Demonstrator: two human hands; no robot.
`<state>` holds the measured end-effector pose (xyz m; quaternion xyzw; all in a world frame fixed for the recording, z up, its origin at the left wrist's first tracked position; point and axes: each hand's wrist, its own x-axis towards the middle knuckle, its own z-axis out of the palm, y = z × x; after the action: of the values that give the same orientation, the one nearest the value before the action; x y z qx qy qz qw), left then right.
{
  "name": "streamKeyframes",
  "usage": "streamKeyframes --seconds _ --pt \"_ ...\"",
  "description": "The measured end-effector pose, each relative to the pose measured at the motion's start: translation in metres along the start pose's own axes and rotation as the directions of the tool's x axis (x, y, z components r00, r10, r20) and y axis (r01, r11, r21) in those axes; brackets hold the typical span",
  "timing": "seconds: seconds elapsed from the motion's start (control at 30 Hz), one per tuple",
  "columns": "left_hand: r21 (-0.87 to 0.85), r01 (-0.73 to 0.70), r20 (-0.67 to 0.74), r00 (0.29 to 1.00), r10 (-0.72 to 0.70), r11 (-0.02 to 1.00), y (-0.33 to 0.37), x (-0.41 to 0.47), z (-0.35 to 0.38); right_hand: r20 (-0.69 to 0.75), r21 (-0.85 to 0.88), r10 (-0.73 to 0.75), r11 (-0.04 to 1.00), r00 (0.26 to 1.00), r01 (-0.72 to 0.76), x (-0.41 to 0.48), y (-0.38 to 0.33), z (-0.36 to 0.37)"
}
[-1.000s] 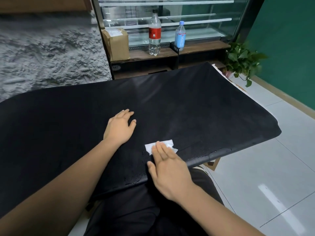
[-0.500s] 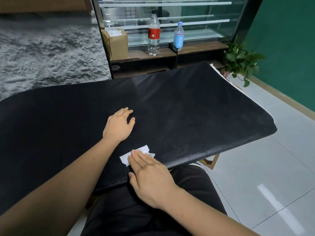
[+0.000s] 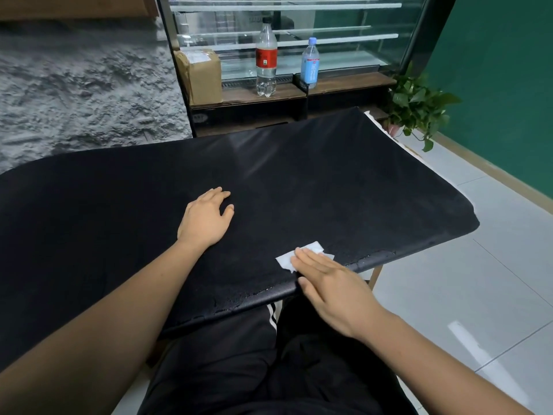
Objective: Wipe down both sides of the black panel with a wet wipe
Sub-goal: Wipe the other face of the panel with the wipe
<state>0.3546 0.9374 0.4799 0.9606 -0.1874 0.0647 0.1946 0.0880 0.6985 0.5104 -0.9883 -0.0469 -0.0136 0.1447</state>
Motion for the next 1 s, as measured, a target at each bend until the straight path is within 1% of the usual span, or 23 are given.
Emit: streamKeyframes --seconds 0.13,0.23,0.37,0.5,0.6,0.8,0.9,1.0 --pt "-0.014 -0.012 -0.012 1.0 0.012 1.0 0.0 0.0 0.001 -0.047 -0.009 0.106 0.994 0.993 -0.107 -0.011 0.019 -0.007" --pt "-0.024 -0.013 -0.019 1.0 0.012 1.0 0.0 0.0 0.002 -0.093 0.006 0.186 0.983 0.978 -0.186 -0.019 0.016 -0.003" --pt "-0.025 -0.008 -0.024 1.0 0.008 1.0 0.0 0.0 0.002 -0.132 0.036 0.211 0.977 0.969 -0.208 -0.022 -0.003 0.006" --pt "-0.021 -0.007 -0.022 1.0 0.007 1.0 -0.001 0.001 0.003 -0.129 0.009 0.128 0.992 0.983 -0.128 -0.027 -0.025 0.016" --pt "-0.017 -0.004 -0.014 1.0 0.004 1.0 -0.001 0.001 0.004 -0.125 -0.037 0.019 0.999 0.992 -0.024 -0.029 -0.048 0.028" --pt "-0.011 0.0 -0.009 1.0 -0.001 1.0 -0.002 0.001 0.003 -0.099 -0.037 -0.18 0.984 0.979 0.177 -0.023 -0.092 0.054" --pt "-0.013 -0.002 -0.012 1.0 0.002 1.0 -0.002 0.001 0.002 -0.06 -0.024 -0.242 0.97 0.968 0.241 -0.021 -0.097 0.06" --pt "-0.014 -0.005 -0.01 1.0 0.005 1.0 -0.001 0.0 0.002 -0.062 -0.025 -0.281 0.96 0.958 0.28 -0.021 -0.09 0.056"
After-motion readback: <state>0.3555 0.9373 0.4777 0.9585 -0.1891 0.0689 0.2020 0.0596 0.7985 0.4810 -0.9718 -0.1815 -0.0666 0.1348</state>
